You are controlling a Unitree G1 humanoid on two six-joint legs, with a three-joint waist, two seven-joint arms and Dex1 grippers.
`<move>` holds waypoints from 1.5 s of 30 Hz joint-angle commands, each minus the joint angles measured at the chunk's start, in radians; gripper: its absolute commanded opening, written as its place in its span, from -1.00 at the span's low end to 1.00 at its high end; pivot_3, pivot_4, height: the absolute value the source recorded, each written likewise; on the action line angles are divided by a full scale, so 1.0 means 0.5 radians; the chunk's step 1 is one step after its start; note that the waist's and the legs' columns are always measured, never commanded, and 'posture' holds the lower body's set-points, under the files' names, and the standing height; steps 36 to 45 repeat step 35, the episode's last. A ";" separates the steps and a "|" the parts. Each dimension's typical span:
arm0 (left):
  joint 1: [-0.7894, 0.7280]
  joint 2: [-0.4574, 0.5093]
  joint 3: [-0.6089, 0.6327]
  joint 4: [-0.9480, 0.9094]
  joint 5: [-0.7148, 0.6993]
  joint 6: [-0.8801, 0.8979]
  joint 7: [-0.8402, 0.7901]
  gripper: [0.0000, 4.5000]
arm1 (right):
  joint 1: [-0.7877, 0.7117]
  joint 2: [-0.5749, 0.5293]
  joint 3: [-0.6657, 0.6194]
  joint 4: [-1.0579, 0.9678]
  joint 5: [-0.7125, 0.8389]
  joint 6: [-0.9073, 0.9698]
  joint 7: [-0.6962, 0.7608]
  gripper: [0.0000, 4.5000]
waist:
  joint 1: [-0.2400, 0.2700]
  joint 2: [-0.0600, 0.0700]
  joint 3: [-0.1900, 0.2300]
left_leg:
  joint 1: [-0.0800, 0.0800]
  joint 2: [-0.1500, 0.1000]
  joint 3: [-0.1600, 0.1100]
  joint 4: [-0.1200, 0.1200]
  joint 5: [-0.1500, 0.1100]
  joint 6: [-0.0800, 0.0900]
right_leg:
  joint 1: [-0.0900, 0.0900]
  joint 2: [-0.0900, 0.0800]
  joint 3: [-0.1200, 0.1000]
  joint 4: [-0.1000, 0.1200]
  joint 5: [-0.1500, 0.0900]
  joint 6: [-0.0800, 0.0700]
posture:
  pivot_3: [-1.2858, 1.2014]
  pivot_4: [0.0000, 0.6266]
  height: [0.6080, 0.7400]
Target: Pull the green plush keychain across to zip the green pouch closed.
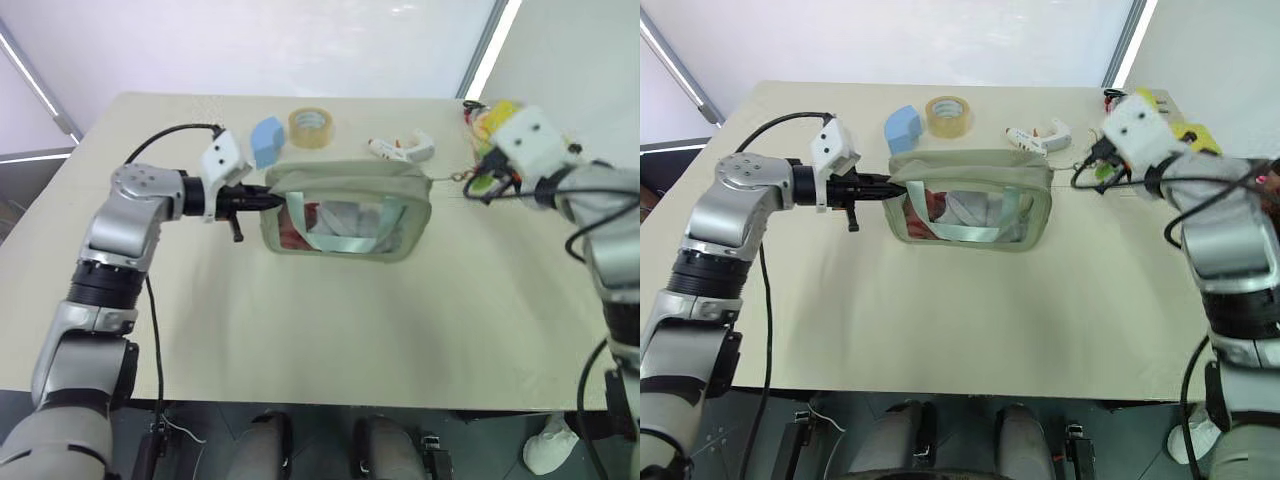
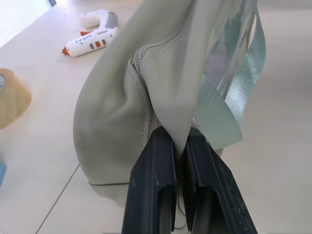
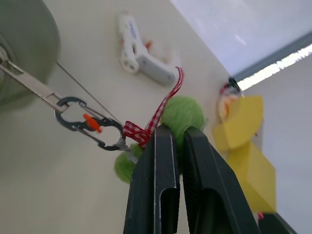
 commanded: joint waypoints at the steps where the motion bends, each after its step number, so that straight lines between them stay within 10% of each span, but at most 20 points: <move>1: 0.055 0.054 0.041 0.002 0.021 0.042 0.038 -1.00 | 0.178 0.206 -0.189 0.113 -0.054 0.008 -0.270 -0.96 | 0.000 -0.001 -0.001 | 0.002 0.000 0.000 0.001 0.000 0.000 | 0.003 0.000 -0.001 0.000 0.000 0.000 | 0.03 -0.52 1.00; 8: 0.064 0.069 0.028 -0.027 0.016 0.047 0.045 -1.00 | 0.376 0.552 0.136 0.307 -0.018 -0.275 -0.133 -0.96 | -0.008 0.000 -0.002 | 0.005 0.001 -0.003 -0.001 0.000 0.000 | 0.004 0.001 0.000 0.000 0.000 0.000 | 0.03 -0.52 1.00; 16: 0.068 0.076 0.026 -0.037 0.020 0.051 0.052 -1.00 | 0.360 0.229 0.340 0.420 -0.354 -0.708 -0.009 -0.96 | -0.006 0.000 -0.003 | 0.010 0.001 -0.004 -0.001 -0.001 0.002 | 0.009 0.002 0.000 -0.001 0.000 0.000 | 0.03 -0.52 1.00; 26: -0.105 0.179 0.142 0.251 -0.030 -0.031 -0.013 0.73 | 0.080 -0.028 -0.499 -0.108 0.656 -0.056 0.683 0.96 | 0.002 0.001 0.000 | 0.004 0.003 -0.004 0.000 -0.001 0.002 | 0.004 0.003 0.000 -0.003 0.000 0.000 | 0.03 -0.52 1.00; 28: -0.181 0.217 0.214 0.314 -0.092 0.029 -0.047 0.96 | 0.003 -0.141 -0.608 -0.225 0.865 0.125 0.803 1.00 | 0.004 0.001 0.000 | 0.003 0.003 -0.003 0.001 -0.001 0.002 | 0.004 0.003 -0.001 -0.003 0.000 0.000 | 0.03 -0.52 1.00; 45: -0.223 0.243 0.316 0.344 -0.167 0.103 -0.051 0.96 | -0.116 -0.205 -0.668 -0.444 1.140 0.398 0.732 1.00 | 0.001 0.001 0.000 | 0.004 0.003 -0.006 0.001 -0.007 0.012 | 0.006 0.002 -0.001 -0.003 0.000 0.000 | 0.03 -0.52 1.00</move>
